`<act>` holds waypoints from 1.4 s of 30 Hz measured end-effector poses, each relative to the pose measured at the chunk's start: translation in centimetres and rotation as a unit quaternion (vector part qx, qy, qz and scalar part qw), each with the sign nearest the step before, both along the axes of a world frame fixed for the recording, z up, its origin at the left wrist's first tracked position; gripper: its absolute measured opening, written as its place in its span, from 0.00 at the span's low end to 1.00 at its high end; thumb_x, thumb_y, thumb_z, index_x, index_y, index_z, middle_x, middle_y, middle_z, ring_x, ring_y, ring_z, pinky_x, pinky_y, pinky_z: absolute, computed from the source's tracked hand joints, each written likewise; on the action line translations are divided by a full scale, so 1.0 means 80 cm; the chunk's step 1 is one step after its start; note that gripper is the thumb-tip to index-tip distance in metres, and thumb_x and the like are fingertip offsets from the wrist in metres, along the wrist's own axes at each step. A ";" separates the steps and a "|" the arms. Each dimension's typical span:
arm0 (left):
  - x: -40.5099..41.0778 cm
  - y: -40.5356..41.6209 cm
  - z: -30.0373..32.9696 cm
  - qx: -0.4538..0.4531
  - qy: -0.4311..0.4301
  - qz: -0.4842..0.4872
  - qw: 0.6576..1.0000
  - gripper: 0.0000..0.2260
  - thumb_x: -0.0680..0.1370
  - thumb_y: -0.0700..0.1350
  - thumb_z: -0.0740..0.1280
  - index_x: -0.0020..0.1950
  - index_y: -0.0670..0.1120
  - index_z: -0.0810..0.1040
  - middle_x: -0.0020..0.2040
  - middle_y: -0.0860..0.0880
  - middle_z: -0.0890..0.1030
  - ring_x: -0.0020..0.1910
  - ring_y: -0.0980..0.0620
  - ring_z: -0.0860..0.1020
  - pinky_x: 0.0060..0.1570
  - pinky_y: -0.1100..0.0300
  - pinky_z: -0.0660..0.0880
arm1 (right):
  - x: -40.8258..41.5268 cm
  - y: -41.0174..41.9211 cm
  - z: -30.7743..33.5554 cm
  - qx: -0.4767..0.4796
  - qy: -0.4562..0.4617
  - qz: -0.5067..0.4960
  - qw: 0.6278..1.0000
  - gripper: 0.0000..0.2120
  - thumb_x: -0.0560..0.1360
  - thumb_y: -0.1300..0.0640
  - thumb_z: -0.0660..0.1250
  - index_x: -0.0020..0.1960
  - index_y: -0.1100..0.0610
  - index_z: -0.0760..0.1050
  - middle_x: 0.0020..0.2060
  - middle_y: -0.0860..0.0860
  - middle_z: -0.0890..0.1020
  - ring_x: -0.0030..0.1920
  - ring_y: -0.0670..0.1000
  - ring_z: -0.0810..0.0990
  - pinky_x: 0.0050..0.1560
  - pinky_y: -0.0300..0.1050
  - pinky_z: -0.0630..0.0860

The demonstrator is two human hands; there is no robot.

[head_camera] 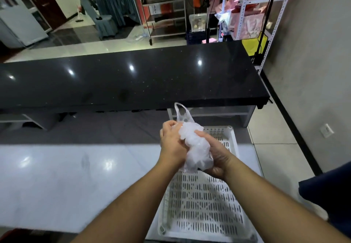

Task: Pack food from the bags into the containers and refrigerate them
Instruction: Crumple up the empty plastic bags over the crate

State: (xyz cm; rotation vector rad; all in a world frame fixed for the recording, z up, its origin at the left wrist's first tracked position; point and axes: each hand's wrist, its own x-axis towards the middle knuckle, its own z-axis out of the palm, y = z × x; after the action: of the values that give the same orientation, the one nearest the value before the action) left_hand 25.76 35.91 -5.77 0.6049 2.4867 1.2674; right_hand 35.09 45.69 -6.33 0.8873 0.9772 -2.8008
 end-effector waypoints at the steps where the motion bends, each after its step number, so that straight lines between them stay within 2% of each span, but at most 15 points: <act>1: -0.001 -0.001 -0.005 0.016 -0.013 0.015 1.000 0.04 0.79 0.52 0.66 0.52 0.61 0.74 0.57 0.58 0.69 0.58 0.54 0.72 0.58 0.61 0.74 | -0.003 0.000 -0.003 0.023 -0.008 -0.009 1.000 0.21 0.78 0.54 0.72 0.66 0.66 0.78 0.60 0.66 0.83 0.60 0.63 0.82 0.68 0.61 0.75; 3: 0.002 0.002 -0.010 0.020 -0.002 -0.069 0.997 0.04 0.77 0.48 0.66 0.45 0.57 0.77 0.48 0.57 0.78 0.46 0.58 0.77 0.49 0.53 0.79 | -0.012 -0.006 0.002 0.059 -0.035 -0.036 0.997 0.19 0.77 0.57 0.73 0.65 0.63 0.79 0.56 0.64 0.86 0.56 0.61 0.86 0.63 0.60 0.80; 5: 0.012 -0.002 -0.008 0.062 -0.050 -0.142 0.987 0.08 0.78 0.40 0.68 0.49 0.55 0.79 0.44 0.56 0.80 0.40 0.64 0.77 0.43 0.55 0.80 | -0.018 -0.009 0.002 0.078 -0.043 -0.079 0.993 0.16 0.76 0.59 0.73 0.63 0.62 0.81 0.50 0.62 0.87 0.52 0.60 0.87 0.57 0.58 0.83; 8: 0.022 -0.017 -0.005 0.117 -0.161 -0.142 0.970 0.25 0.74 0.46 0.69 0.71 0.56 0.72 0.61 0.54 0.80 0.60 0.57 0.81 0.60 0.52 0.82 | -0.016 -0.005 0.008 0.126 -0.072 -0.133 0.980 0.06 0.77 0.65 0.70 0.53 0.60 0.83 0.39 0.59 0.88 0.43 0.60 0.87 0.51 0.59 0.84; 11: 0.026 -0.022 -0.007 0.121 -0.249 -0.150 0.949 0.36 0.73 0.53 0.66 0.81 0.60 0.61 0.75 0.50 0.70 0.71 0.48 0.75 0.69 0.46 0.77 | -0.015 0.003 -0.002 0.124 -0.088 -0.182 0.971 0.16 0.78 0.64 0.70 0.63 0.51 0.78 0.49 0.61 0.86 0.47 0.67 0.86 0.50 0.73 0.81; 14: 0.045 -0.015 -0.005 0.053 -0.148 -0.159 0.975 0.38 0.74 0.66 0.67 0.81 0.66 0.56 0.78 0.54 0.62 0.73 0.51 0.70 0.71 0.48 0.75 | -0.017 -0.003 -0.010 0.048 -0.099 -0.177 0.978 0.16 0.78 0.59 0.70 0.66 0.54 0.78 0.56 0.64 0.84 0.51 0.68 0.86 0.51 0.72 0.82; 17: 0.044 -0.011 -0.009 0.056 -0.039 -0.054 0.996 0.25 0.80 0.61 0.63 0.76 0.56 0.68 0.70 0.50 0.71 0.64 0.49 0.77 0.64 0.49 0.78 | -0.018 -0.011 -0.002 0.024 -0.074 -0.107 0.991 0.19 0.81 0.57 0.61 0.65 0.67 0.79 0.60 0.66 0.83 0.56 0.64 0.86 0.60 0.64 0.81; 20: 0.028 -0.018 -0.004 0.055 -0.013 -0.009 0.998 0.11 0.81 0.47 0.62 0.63 0.54 0.75 0.54 0.54 0.80 0.50 0.57 0.80 0.46 0.59 0.80 | -0.015 -0.010 0.003 0.131 -0.074 -0.032 0.988 0.22 0.81 0.46 0.59 0.64 0.59 0.82 0.56 0.58 0.87 0.59 0.58 0.86 0.66 0.58 0.78; 23: 0.014 -0.029 -0.003 0.085 -0.086 0.027 0.992 0.11 0.81 0.39 0.62 0.58 0.49 0.80 0.47 0.54 0.84 0.46 0.55 0.83 0.39 0.65 0.79 | -0.010 -0.006 0.007 0.250 -0.101 -0.001 0.963 0.25 0.79 0.33 0.59 0.64 0.48 0.81 0.60 0.49 0.85 0.61 0.54 0.82 0.68 0.57 0.76; 25: 0.007 -0.027 0.007 0.125 -0.180 0.039 0.975 0.08 0.81 0.40 0.65 0.52 0.47 0.84 0.43 0.49 0.87 0.42 0.49 0.85 0.38 0.56 0.81 | -0.011 0.009 0.002 0.240 -0.101 -0.048 0.964 0.28 0.76 0.29 0.60 0.67 0.43 0.78 0.65 0.50 0.82 0.65 0.56 0.80 0.70 0.63 0.73; 28: 0.006 -0.011 0.026 0.115 -0.256 0.004 0.960 0.04 0.82 0.41 0.69 0.48 0.45 0.82 0.36 0.51 0.84 0.36 0.50 0.82 0.37 0.57 0.78 | -0.013 0.026 0.002 0.166 -0.073 -0.066 0.981 0.30 0.77 0.27 0.56 0.65 0.45 0.80 0.64 0.54 0.83 0.63 0.59 0.82 0.70 0.64 0.74; 33: 0.011 0.005 0.031 0.095 -0.173 0.015 0.980 0.10 0.83 0.49 0.67 0.63 0.55 0.70 0.53 0.53 0.80 0.49 0.56 0.80 0.41 0.60 0.77 | -0.016 -0.001 0.007 -0.016 -0.001 -0.062 0.998 0.37 0.77 0.27 0.57 0.62 0.58 0.83 0.58 0.61 0.85 0.55 0.61 0.84 0.68 0.58 0.73; 37: 0.014 0.012 0.008 -0.057 0.059 -0.027 0.996 0.16 0.77 0.61 0.66 0.59 0.55 0.69 0.50 0.55 0.78 0.48 0.53 0.81 0.41 0.58 0.78 | -0.024 -0.007 0.016 -0.006 0.014 -0.067 0.998 0.30 0.80 0.37 0.64 0.71 0.59 0.76 0.56 0.60 0.84 0.58 0.59 0.82 0.59 0.54 0.75; 40: 0.018 0.012 -0.001 -0.193 0.206 -0.049 0.958 0.18 0.76 0.60 0.64 0.62 0.54 0.70 0.58 0.54 0.69 0.60 0.51 0.70 0.61 0.54 0.69 | -0.025 -0.005 0.011 0.018 -0.017 -0.044 0.999 0.26 0.81 0.45 0.67 0.69 0.64 0.76 0.54 0.63 0.84 0.55 0.61 0.83 0.56 0.55 0.78; 42: 0.019 0.010 -0.002 -0.201 0.162 -0.063 0.964 0.22 0.76 0.57 0.68 0.67 0.54 0.69 0.64 0.53 0.66 0.65 0.51 0.65 0.69 0.52 0.65 | -0.026 -0.003 -0.001 0.041 -0.047 -0.051 0.997 0.23 0.77 0.51 0.73 0.65 0.65 0.78 0.53 0.63 0.85 0.52 0.62 0.85 0.50 0.56 0.82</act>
State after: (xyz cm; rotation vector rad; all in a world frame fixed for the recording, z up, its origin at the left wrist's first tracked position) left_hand 27.31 36.74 -5.91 0.8997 2.7996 0.6235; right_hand 32.99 45.44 -6.45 1.0989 1.0700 -2.7873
